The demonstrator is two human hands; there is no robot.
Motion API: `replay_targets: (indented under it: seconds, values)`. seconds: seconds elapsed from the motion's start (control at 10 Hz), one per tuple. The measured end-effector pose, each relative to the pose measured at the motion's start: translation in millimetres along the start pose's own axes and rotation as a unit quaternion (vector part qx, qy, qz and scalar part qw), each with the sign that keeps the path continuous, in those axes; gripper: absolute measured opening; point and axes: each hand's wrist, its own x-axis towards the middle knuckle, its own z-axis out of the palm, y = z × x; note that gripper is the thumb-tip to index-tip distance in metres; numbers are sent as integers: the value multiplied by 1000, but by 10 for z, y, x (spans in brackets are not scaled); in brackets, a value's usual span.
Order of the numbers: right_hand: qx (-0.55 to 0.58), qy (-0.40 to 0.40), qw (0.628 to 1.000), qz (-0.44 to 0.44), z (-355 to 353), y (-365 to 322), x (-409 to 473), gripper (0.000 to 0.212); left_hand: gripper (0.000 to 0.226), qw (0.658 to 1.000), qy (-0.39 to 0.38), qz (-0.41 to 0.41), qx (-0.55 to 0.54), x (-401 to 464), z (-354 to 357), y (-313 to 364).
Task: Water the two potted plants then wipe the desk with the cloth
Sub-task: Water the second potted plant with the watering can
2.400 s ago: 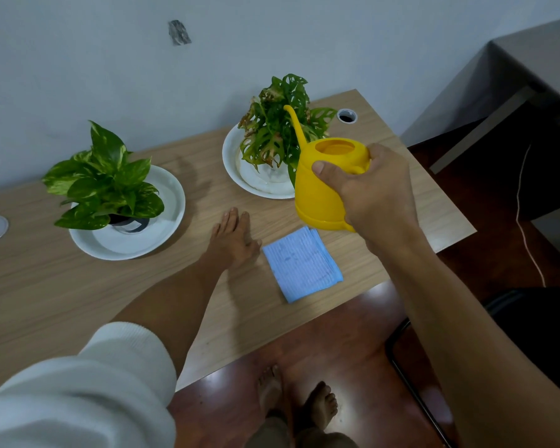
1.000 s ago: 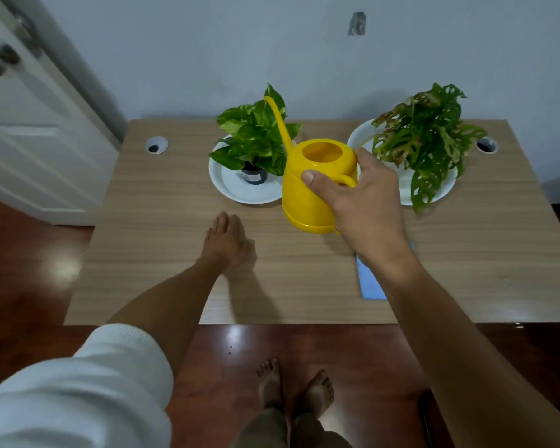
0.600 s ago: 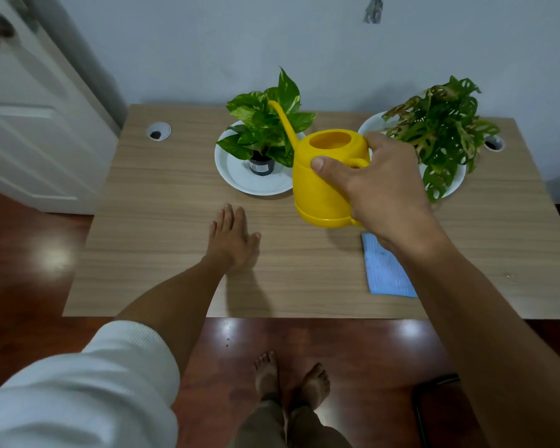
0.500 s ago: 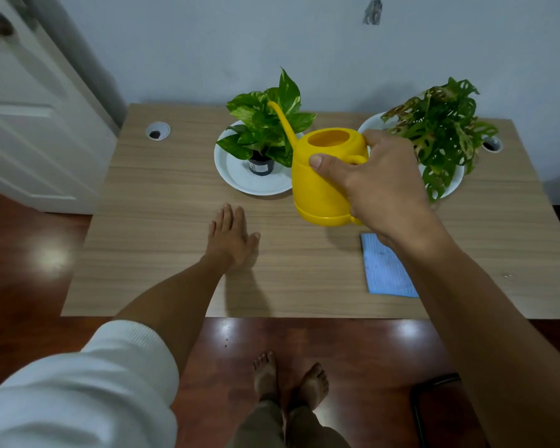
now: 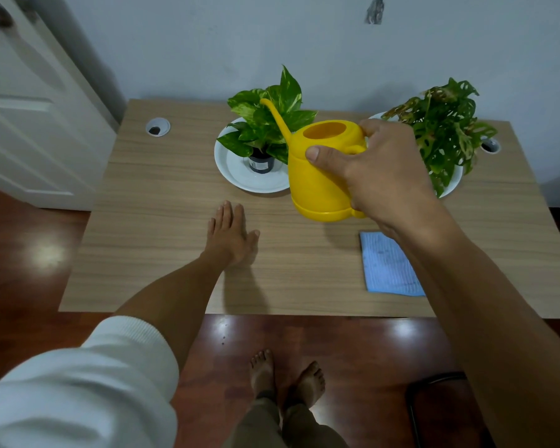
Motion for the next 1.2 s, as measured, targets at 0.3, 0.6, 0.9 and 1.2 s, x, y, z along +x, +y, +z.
replay_targets:
  seconds: [0.3,0.6,0.9,1.2]
  values:
    - [-18,-26,999,-28,-113,-49,-73,41,88,1000,-12,-6,1,9,-19,2]
    - [-21,-4,999,-42,-114,-35,15,35,88,1000,-17,-4,2,-6,-38,6]
    - [-21,13,999,-21,2,-6,110,26,87,1000,-17,-5,0,-5,-42,7]
    - [-23,-16,999,-30,-46,-52,25,25,88,1000,-18,-7,7,-12,-48,15]
